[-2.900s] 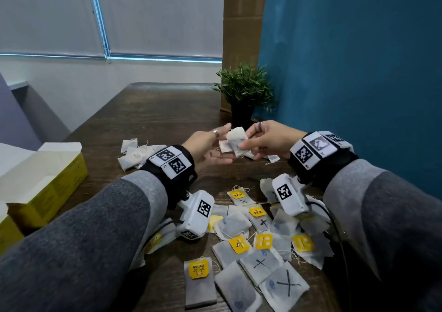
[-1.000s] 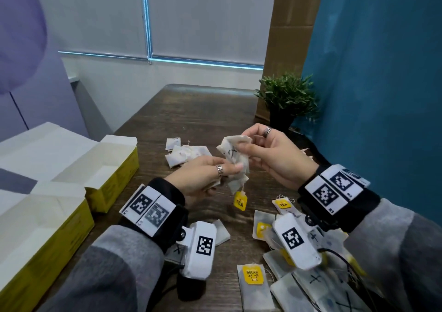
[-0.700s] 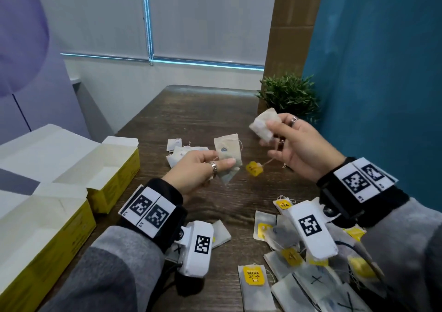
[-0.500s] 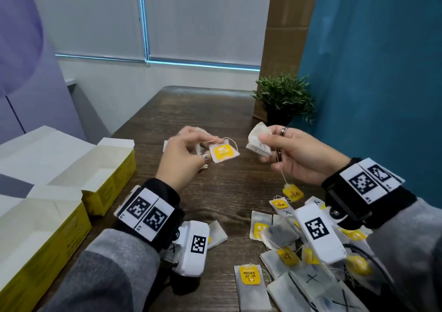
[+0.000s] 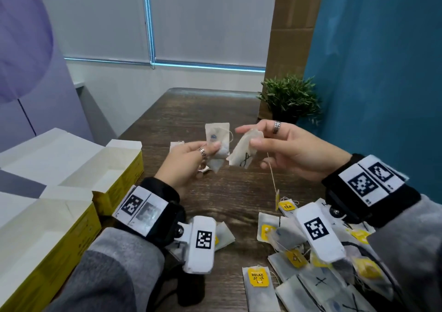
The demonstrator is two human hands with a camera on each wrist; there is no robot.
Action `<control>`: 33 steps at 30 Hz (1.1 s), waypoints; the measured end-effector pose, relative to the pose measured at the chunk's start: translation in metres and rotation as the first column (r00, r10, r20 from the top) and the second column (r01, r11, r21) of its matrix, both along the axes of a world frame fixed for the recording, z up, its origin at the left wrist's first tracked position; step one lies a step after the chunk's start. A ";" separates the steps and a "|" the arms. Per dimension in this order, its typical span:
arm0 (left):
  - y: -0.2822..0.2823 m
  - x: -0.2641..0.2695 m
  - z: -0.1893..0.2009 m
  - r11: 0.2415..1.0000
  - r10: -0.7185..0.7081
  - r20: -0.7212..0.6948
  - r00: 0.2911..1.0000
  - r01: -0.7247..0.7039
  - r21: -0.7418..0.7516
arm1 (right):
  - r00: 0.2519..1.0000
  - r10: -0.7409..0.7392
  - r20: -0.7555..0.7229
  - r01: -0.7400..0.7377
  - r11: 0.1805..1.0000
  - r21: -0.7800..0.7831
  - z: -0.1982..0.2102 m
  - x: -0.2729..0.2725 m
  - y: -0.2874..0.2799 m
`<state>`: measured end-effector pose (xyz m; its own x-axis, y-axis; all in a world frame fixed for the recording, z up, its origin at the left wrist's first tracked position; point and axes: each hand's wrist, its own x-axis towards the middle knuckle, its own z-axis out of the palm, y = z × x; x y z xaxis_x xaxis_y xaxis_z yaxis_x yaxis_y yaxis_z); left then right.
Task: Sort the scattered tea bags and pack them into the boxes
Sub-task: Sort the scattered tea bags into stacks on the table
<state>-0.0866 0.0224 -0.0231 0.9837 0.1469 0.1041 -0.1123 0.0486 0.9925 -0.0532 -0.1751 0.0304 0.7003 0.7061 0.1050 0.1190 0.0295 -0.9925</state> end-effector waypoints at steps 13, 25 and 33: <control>-0.007 -0.006 0.006 0.955 -0.220 0.022 0.975 0.220 -0.198 | 0.907 -0.395 0.143 0.387 0.918 0.084 -0.013 0.023 0.008; -0.003 -0.011 0.006 0.982 -0.063 0.295 0.953 0.007 0.187 | 0.902 -0.424 0.078 0.411 0.901 0.143 -0.013 0.022 -0.027; 0.004 -0.007 0.003 0.993 0.016 0.188 0.982 -0.037 0.111 | 0.920 -0.376 0.111 0.359 0.922 0.147 -0.012 0.018 -0.020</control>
